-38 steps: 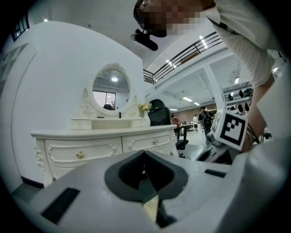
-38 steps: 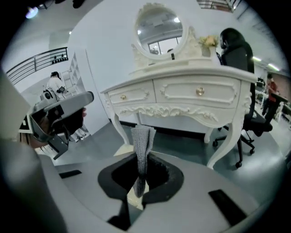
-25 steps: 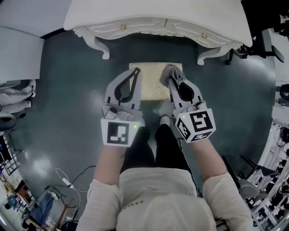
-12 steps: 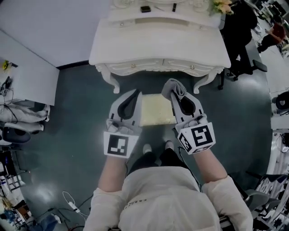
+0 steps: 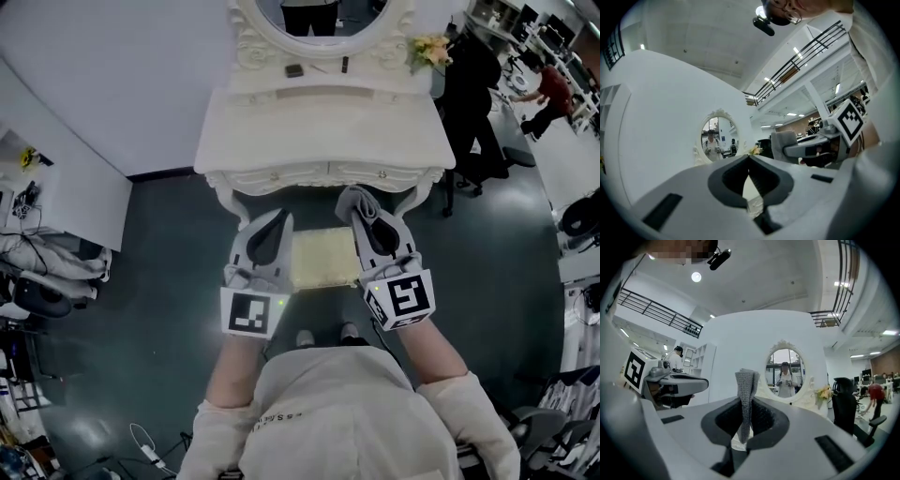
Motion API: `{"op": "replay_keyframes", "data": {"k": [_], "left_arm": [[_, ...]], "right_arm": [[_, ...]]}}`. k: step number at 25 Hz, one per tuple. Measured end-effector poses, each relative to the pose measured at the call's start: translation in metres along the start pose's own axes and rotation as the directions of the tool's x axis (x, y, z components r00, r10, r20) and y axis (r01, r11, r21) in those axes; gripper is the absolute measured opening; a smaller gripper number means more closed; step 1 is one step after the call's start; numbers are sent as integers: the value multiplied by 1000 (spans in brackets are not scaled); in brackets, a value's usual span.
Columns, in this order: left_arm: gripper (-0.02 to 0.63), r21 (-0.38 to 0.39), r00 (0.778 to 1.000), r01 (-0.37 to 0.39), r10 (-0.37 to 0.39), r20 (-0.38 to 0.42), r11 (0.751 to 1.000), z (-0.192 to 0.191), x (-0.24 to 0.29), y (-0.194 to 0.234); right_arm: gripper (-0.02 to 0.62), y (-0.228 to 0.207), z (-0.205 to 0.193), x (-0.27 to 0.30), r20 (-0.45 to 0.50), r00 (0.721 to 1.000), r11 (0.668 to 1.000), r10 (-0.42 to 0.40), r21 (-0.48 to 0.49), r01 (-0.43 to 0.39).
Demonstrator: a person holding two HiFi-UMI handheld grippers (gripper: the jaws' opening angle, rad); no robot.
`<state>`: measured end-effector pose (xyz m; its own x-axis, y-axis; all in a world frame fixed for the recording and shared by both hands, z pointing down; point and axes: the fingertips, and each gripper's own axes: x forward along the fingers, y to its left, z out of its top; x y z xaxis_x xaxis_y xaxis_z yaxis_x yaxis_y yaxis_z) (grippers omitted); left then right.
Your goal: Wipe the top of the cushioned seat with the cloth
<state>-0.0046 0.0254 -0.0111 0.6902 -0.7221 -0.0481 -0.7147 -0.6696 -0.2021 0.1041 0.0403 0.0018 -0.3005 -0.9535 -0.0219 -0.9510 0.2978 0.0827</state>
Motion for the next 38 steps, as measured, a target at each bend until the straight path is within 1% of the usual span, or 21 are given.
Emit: {"op": "replay_keyframes", "data": {"k": [4, 7, 9, 11, 17, 23, 31, 34, 38], "left_arm": [[2, 6, 1000, 3, -3, 17, 1000, 13, 0, -7], [2, -10, 1000, -1, 1, 7, 1000, 16, 4, -10], [3, -22, 1000, -4, 5, 15, 1000, 18, 8, -9], [2, -18, 1000, -3, 3, 23, 1000, 20, 10, -9], [3, -4, 1000, 5, -5, 12, 1000, 19, 13, -14], [2, -3, 1000, 14, -14, 23, 1000, 24, 15, -18], [3, -8, 999, 16, -16, 28, 1000, 28, 15, -18], [2, 1, 999, 19, -19, 31, 1000, 29, 15, -20], [2, -7, 999, 9, -9, 41, 1000, 32, 12, -17]], "right_arm": [[29, -4, 8, -7, 16, 1000, 1000, -5, -16, 5], [29, -11, 8, -10, 12, 1000, 1000, -10, -3, 10], [29, -13, 8, -8, 8, 1000, 1000, -5, 4, 5], [29, -13, 5, -6, -1, 1000, 1000, 4, 4, -4], [28, -17, -2, -6, -32, 999, 1000, 9, 29, -8], [28, -21, 4, -6, -27, 1000, 999, -13, 32, 14], [28, -18, 6, -5, -31, 999, 998, -16, 60, 18], [28, -13, 8, -3, -31, 999, 998, -5, 57, 7], [28, -6, 12, -2, -29, 1000, 999, 8, 45, -7]]}}
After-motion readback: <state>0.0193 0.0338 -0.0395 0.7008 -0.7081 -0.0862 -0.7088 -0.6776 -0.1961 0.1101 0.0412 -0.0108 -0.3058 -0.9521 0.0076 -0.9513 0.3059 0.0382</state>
